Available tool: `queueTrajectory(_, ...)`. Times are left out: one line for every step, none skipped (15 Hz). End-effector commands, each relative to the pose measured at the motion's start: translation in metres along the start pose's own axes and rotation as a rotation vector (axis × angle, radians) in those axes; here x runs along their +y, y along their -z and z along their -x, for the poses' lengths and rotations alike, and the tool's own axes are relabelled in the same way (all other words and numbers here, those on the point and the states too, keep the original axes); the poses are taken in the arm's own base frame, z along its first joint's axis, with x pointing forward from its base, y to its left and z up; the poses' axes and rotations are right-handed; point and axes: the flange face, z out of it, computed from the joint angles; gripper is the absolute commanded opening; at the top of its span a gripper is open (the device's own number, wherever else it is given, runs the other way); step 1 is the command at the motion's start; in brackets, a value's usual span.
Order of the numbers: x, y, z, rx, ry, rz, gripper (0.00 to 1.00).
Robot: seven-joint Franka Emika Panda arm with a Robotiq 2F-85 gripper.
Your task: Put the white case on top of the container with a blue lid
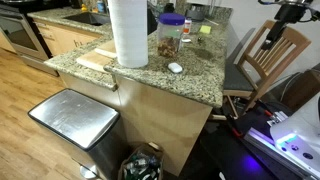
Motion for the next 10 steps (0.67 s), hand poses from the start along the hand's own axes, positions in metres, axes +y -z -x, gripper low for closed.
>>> queueTrajectory(-0.0002, 0.0004, -0.0001, -0.001, 0.0, 0.0, 1.0)
queueTrajectory(-0.0002, 0.0004, -0.0001, -0.001, 0.0, 0.0, 1.0)
queueTrajectory(-0.0002, 0.0004, -0.0001, -0.001, 0.0, 0.0, 1.0)
queueTrajectory(-0.0002, 0.0004, -0.0001, -0.001, 0.0, 0.0, 1.0)
queueTrajectory(-0.0002, 0.0004, -0.0001, -0.001, 0.0, 0.0, 1.0)
queueTrajectory(-0.0002, 0.0004, -0.0001, -0.001, 0.0, 0.0, 1.0)
queueTrajectory(-0.0002, 0.0004, -0.0001, -0.001, 0.0, 0.0, 1.0)
queueTrajectory(-0.0002, 0.0004, -0.0001, -0.001, 0.0, 0.0, 1.0)
queueTrajectory(-0.0002, 0.0004, -0.0001, -0.001, 0.0, 0.0, 1.0)
queueTrajectory(-0.0036, -0.0047, -0.0032, -0.019, 0.009, 0.011, 1.0)
